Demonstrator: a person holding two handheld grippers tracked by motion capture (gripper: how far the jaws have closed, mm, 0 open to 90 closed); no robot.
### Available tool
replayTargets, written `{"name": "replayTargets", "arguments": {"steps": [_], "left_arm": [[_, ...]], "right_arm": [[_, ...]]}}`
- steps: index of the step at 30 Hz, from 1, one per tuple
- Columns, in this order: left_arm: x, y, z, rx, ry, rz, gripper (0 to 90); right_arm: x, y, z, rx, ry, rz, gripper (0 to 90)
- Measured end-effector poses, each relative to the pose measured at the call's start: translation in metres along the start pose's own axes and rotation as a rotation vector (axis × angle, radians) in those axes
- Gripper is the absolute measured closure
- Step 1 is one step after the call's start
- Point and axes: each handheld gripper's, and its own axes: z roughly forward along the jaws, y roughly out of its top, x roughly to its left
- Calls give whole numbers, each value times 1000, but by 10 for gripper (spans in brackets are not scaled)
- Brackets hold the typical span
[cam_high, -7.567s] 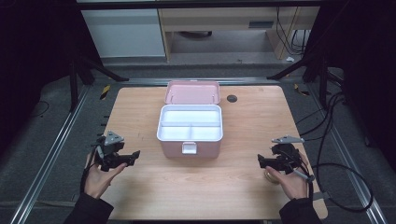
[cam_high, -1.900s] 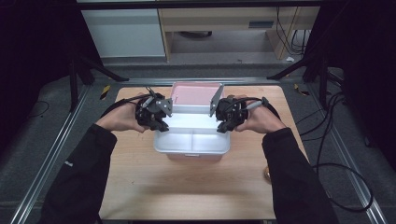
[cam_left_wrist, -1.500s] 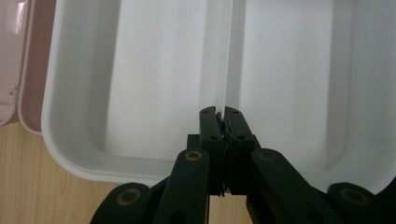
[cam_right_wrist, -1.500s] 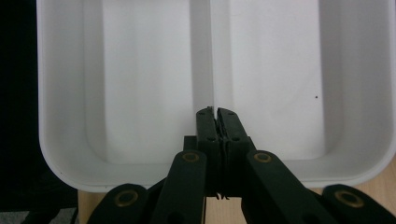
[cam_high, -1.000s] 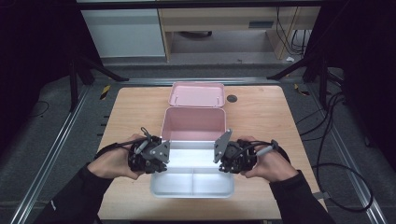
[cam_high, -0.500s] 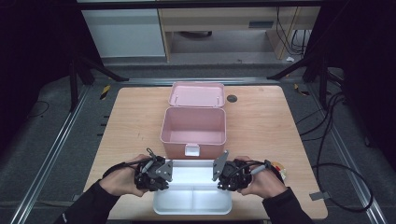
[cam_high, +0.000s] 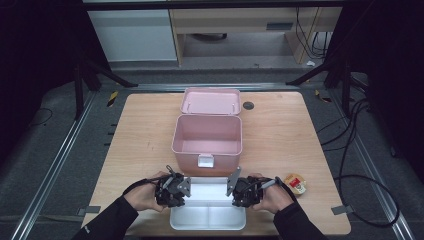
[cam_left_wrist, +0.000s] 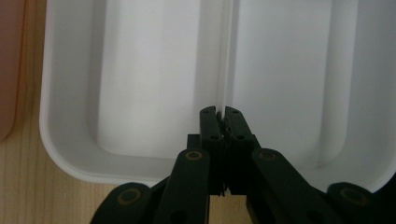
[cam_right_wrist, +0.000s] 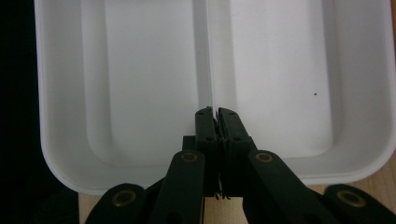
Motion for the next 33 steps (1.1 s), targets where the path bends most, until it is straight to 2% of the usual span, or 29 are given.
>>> {"name": "replayTargets", "arguments": {"steps": [4,8,10,13,16,19,22,25,28,33], "left_arm": [[-1,-1,7,21,2,8,883],[-1,-2,7,14,7,-10,874],[-1,-3,6,0,27,-24,822],[0,-6,-4,-60,55,-61,721],[0,-10,-15,-128,82,-121,616],[1,-18,-26,-180,125,-193,526],[5,-29,-32,-206,189,-277,440],[10,-42,-35,-250,238,-395,377],[16,-56,-36,-292,289,-511,342],[23,-77,-37,-357,358,-665,300]], "right_arm": [[1,0,6,10,-16,5,873],[2,0,6,1,-27,10,861],[3,0,7,-6,-31,15,817],[6,1,4,-38,-47,46,726],[4,1,-4,-112,-76,88,655],[2,-2,-14,-170,-130,143,594],[-1,-7,-24,-217,-190,205,542],[-6,-16,-34,-260,-252,279,475],[-10,-28,-45,-308,-320,370,460],[-17,-52,-61,-307,-447,496,396]]}}
